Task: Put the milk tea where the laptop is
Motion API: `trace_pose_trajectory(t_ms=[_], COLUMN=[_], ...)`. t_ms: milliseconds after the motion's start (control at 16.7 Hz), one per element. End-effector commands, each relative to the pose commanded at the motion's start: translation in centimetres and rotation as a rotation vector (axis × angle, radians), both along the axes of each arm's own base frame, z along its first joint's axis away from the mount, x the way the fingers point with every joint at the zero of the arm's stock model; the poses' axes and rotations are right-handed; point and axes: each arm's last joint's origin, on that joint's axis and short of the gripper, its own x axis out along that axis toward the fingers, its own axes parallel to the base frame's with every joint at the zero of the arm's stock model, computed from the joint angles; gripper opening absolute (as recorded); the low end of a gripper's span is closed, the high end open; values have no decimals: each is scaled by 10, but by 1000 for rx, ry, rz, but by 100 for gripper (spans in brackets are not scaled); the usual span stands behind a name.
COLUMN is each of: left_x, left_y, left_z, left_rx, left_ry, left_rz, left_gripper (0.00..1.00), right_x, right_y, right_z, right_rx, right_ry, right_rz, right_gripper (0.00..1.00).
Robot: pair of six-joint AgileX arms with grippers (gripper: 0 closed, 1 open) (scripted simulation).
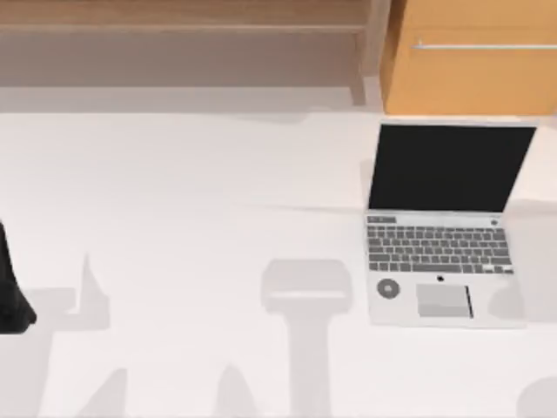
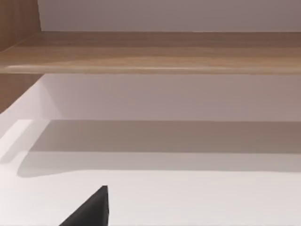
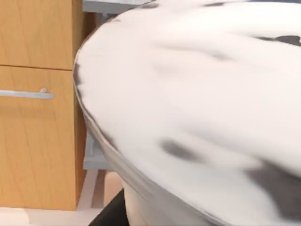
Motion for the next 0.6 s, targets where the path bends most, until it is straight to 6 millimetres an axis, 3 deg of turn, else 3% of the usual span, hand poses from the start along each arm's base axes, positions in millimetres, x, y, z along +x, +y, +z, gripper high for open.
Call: trace_pose_trajectory(t_ms=[300, 600], left_x=[0, 0], left_y=[0, 0], left_z=[0, 0], left_rx=[0, 0], left_ry=[0, 0], left_rz=[0, 0], left_gripper=[100, 100], right_x=[-4, -19], right_y=[36, 75], right_z=[16, 17], right_rx=[12, 47], right_ry=[-19, 17], right_rz=[5, 5], right_gripper=[0, 0])
